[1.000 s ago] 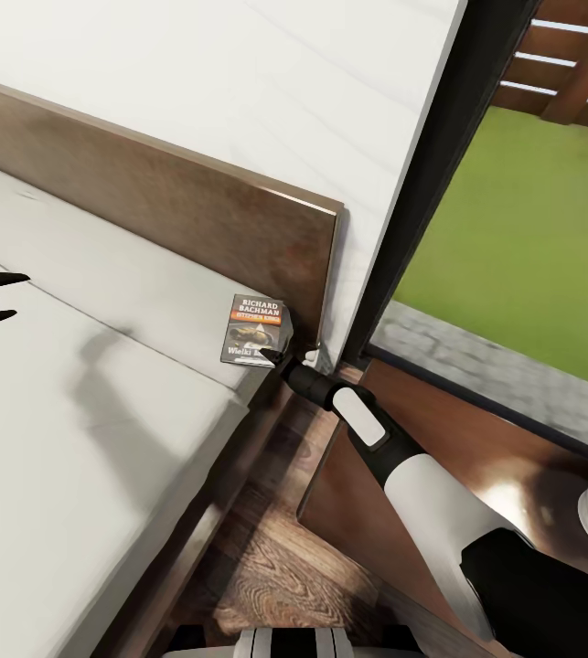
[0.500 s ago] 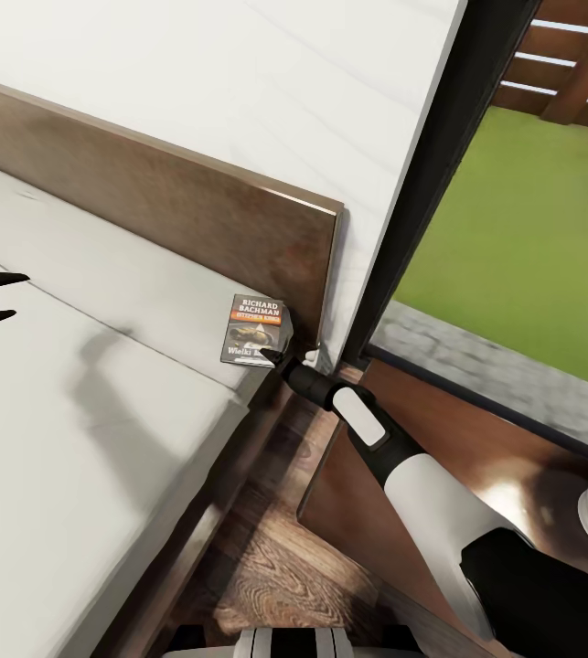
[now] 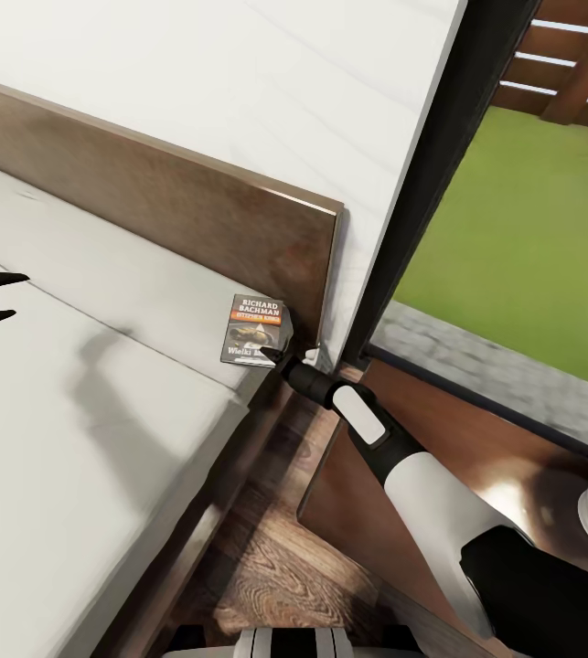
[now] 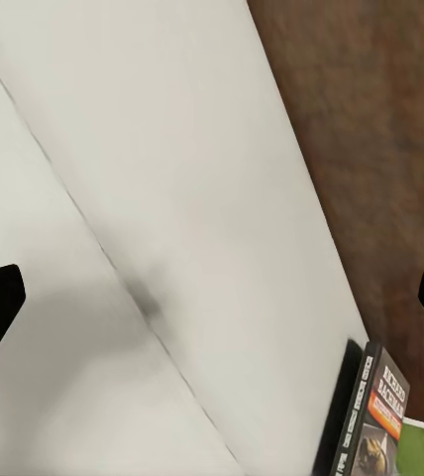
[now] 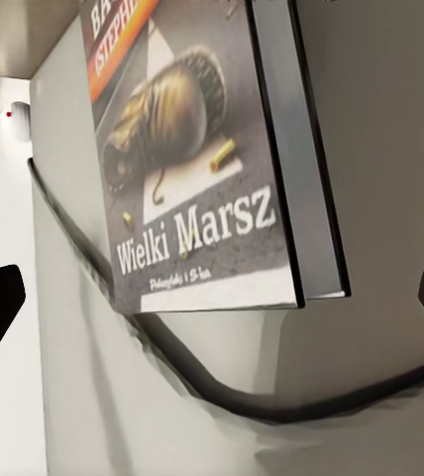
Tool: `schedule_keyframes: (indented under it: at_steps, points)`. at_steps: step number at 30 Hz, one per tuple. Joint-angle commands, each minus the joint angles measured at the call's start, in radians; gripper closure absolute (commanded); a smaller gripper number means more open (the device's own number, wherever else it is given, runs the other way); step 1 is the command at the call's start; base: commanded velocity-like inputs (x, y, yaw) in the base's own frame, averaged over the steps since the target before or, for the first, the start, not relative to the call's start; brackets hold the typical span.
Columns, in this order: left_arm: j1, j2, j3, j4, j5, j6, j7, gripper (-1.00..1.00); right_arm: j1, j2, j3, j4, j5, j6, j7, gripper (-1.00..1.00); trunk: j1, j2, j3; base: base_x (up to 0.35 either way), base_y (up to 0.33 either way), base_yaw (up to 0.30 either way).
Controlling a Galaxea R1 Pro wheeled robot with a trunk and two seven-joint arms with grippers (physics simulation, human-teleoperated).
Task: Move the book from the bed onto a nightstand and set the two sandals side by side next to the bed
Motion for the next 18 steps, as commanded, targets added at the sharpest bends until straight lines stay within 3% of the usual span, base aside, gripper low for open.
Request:
schedule_keyframes:
  at_steps: [1, 18]
  points:
    - [-0.001, 0.000, 0.004, 0.000, -0.007, 0.004, -0.006, -1.00, -0.001, 0.000, 0.001, 0.001, -0.005, 0.002, 0.000, -1.00, 0.000, 0.000, -0.001, 0.000, 0.000, 0.000]
    - [-0.001, 0.005, 0.005, 0.000, -0.007, 0.003, -0.006, -1.00, -0.007, 0.000, 0.000, 0.001, -0.005, 0.001, -0.017, -1.00, 0.000, 0.000, -0.001, 0.000, 0.000, 0.000]
